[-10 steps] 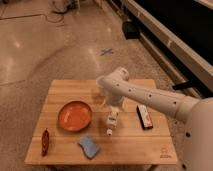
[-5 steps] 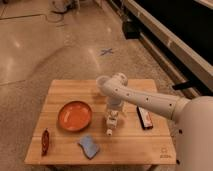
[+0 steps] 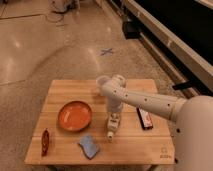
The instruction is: Place the bottle in the ceramic bowl
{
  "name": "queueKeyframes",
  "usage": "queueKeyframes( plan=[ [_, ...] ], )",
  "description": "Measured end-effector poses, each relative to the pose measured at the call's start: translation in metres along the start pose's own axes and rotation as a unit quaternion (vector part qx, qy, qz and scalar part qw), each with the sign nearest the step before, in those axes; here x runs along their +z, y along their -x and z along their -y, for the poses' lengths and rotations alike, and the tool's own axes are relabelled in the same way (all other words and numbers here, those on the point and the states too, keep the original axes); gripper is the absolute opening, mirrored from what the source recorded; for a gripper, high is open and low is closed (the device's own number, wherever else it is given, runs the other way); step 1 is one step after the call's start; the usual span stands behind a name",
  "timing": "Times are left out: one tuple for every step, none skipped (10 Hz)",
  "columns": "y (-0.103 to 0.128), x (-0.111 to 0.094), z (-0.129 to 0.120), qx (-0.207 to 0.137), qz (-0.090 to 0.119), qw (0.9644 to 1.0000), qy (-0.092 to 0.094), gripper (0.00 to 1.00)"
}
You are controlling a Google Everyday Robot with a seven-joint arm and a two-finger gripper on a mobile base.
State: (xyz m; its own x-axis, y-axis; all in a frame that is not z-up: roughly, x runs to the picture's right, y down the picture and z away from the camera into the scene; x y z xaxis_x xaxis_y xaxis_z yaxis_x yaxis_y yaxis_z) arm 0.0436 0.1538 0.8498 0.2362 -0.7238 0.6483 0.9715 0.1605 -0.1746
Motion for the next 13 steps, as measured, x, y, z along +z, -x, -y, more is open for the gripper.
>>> queueKeyframes(
  plan=[
    [0.003,-0.014,0.010,-0.012,-0.001,0.9999,-0.009,0.01],
    [0.008,-0.033,0.026,-0.033,-0.002,0.9992,-0.023,0.00],
    [0.013,-0.046,0.039,-0.053,-0.001,0.9980,-0.034,0.00],
    [0.017,-0.054,0.050,-0.068,0.001,0.9968,-0.042,0.00],
    [0.020,-0.058,0.060,-0.081,0.006,0.9956,-0.048,0.00],
    [0.021,-0.057,0.070,-0.091,0.011,0.9944,-0.052,0.00],
    [0.022,-0.057,0.079,-0.099,0.016,0.9934,-0.056,0.00],
    [0.022,-0.056,0.090,-0.107,0.020,0.9922,-0.060,0.02],
    [0.022,-0.055,0.103,-0.117,0.025,0.9907,-0.064,0.11],
    [0.023,-0.056,0.114,-0.127,0.028,0.9892,-0.068,0.22],
    [0.023,-0.058,0.124,-0.135,0.029,0.9878,-0.073,0.30],
    [0.027,-0.064,0.139,-0.149,0.030,0.9850,-0.082,0.42],
    [0.032,-0.070,0.152,-0.164,0.030,0.9820,-0.090,0.52]
  ],
)
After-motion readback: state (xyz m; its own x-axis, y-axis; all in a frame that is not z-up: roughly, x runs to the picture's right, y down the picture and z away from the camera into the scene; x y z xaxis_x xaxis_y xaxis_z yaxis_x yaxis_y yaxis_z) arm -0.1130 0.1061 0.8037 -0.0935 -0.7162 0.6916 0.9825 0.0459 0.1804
